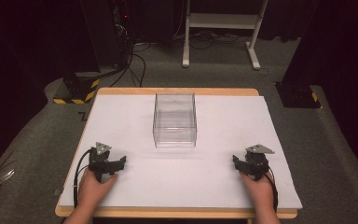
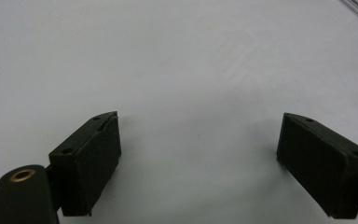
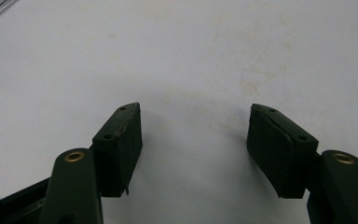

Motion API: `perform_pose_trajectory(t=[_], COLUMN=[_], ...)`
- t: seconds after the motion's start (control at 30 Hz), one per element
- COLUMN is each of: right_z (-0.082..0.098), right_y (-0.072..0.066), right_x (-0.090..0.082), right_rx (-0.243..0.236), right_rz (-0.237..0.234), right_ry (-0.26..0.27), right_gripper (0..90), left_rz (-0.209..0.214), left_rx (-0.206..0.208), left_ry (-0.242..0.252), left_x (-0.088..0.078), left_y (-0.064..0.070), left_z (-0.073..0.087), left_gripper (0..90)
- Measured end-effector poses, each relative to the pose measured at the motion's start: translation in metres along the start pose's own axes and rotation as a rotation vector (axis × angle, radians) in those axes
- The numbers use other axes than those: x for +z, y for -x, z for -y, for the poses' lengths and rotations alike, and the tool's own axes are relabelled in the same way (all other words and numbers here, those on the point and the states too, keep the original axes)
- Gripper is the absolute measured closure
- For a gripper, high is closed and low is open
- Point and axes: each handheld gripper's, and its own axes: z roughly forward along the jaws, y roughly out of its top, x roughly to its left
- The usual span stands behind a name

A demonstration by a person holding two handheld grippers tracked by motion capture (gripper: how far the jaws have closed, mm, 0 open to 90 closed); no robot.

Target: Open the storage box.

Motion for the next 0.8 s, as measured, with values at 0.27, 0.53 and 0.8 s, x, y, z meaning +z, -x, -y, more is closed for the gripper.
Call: perform_pose_trajectory(t=[0.27,0.53,0.8], right_z=[0.0,-0.0006,-0.0056], right_y=[0.0,-0.0002,-0.0062], right_x=[-0.0001,-0.0002,-0.0058], right_rx=[0.0,0.0,-0.026], right_rz=[0.0,0.004,0.014], right_ry=[0.0,-0.003,0.022], right_gripper=[35.6,35.0,34.0], left_rz=[0.001,0.0,0.0], left_rx=[0.001,0.002,0.0], left_ry=[-0.001,-0.001,0.0], left_x=[-0.0001,-0.0001,0.0], left_y=[0.0,-0.0001,0.0], left_z=[-0.0001,-0.0001,0.0], left_gripper=[13.8,13.8,13.8])
